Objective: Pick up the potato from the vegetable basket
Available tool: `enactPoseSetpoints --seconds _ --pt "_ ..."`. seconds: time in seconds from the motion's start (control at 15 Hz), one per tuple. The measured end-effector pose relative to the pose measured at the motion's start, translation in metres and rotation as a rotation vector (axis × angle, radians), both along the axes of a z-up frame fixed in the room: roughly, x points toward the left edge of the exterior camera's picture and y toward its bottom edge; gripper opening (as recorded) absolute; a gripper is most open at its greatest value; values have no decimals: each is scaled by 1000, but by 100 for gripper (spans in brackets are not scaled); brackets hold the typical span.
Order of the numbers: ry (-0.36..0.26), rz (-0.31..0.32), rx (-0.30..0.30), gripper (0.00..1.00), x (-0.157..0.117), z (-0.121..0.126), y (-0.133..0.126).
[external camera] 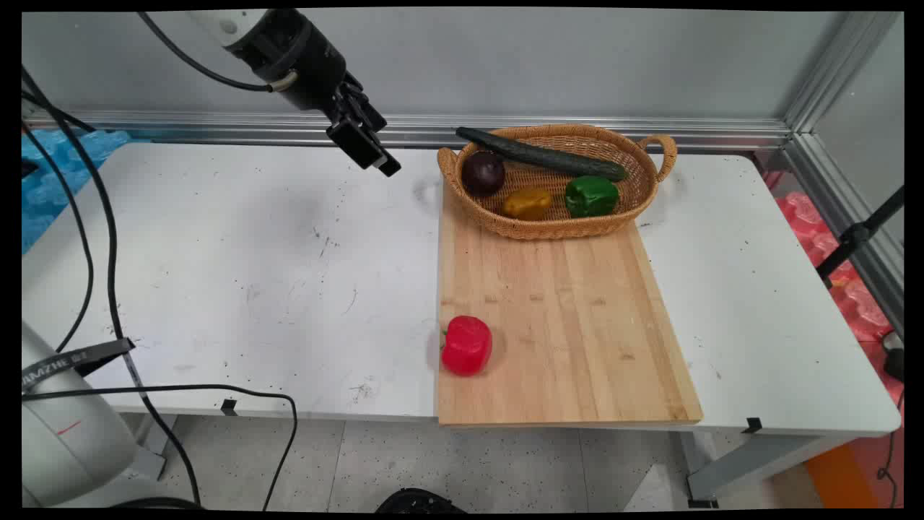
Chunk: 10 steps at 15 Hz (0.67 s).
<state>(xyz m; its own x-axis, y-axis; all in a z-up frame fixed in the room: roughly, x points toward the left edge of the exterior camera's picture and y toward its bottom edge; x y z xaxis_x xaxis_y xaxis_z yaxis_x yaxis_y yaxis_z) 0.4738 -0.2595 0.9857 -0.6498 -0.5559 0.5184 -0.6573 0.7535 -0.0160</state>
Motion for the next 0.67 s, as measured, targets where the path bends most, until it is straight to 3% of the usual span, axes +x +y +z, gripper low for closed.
enactPoseSetpoints --seconds 0.4,0.67 --pt "65 56 -58 100 -18 -14 -12" --pt "92 75 -85 100 -50 -41 -49"
